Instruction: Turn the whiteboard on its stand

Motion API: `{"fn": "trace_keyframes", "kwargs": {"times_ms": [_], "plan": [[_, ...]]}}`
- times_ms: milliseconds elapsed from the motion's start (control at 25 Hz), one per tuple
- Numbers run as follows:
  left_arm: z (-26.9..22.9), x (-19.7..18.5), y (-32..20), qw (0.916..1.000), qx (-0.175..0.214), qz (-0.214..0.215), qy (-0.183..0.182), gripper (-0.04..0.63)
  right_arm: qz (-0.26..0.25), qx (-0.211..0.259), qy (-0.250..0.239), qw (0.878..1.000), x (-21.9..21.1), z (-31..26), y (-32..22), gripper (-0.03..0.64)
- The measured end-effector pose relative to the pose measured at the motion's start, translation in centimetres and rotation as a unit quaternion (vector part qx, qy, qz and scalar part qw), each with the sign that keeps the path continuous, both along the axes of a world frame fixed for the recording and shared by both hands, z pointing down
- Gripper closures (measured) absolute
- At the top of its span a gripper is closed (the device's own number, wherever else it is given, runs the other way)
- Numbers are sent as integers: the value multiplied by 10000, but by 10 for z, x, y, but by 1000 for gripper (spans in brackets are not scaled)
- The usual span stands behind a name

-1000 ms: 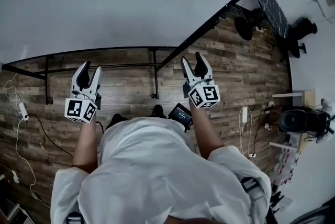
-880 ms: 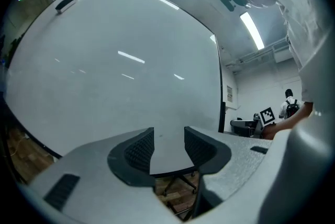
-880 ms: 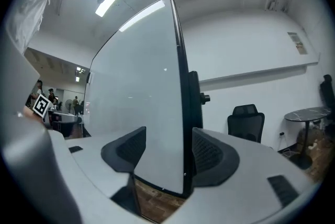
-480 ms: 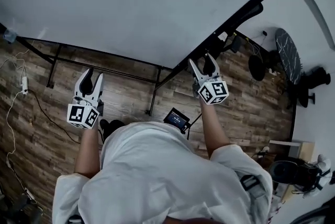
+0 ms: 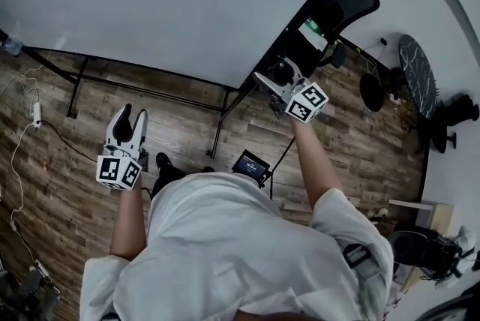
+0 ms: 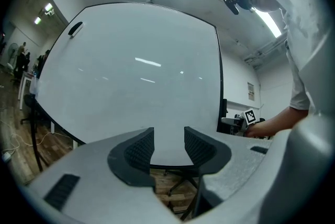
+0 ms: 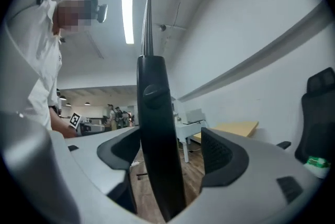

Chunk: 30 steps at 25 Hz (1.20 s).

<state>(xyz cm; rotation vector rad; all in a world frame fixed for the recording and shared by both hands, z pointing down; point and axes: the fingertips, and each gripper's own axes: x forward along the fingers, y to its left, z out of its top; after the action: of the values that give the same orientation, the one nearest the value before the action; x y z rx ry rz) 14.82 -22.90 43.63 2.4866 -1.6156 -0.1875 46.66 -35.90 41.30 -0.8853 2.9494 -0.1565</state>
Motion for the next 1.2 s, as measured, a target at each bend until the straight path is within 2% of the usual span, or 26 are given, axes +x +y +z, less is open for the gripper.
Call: {"fn": "trace_keyframes", "kwargs": {"times_ms": [120,240,400,640,960,1200], "plan": [[-4,1,1,10000,6,52,-42,413,-506,-10,4,9987,-13,-5,0,264],[-3,-6,6,10000,-27,37,-72,413,-729,-58,220,9971,-27,-1,1,261],[-8,-6,13,9999,32,-90,-55,413,-799,-49,408,9960,-31,2,4,279],[-2,-5,32,9996,22,-274,34,413,-638,43,518,9966,-30,4,1,434],[0,-19,44,9990,44,-445,65,413,-786,291,803,9932,-37,8,4,469],[-5,-15,45,9990,71,-430,104,413,-765,296,805,9934,-31,6,8,471]]}}
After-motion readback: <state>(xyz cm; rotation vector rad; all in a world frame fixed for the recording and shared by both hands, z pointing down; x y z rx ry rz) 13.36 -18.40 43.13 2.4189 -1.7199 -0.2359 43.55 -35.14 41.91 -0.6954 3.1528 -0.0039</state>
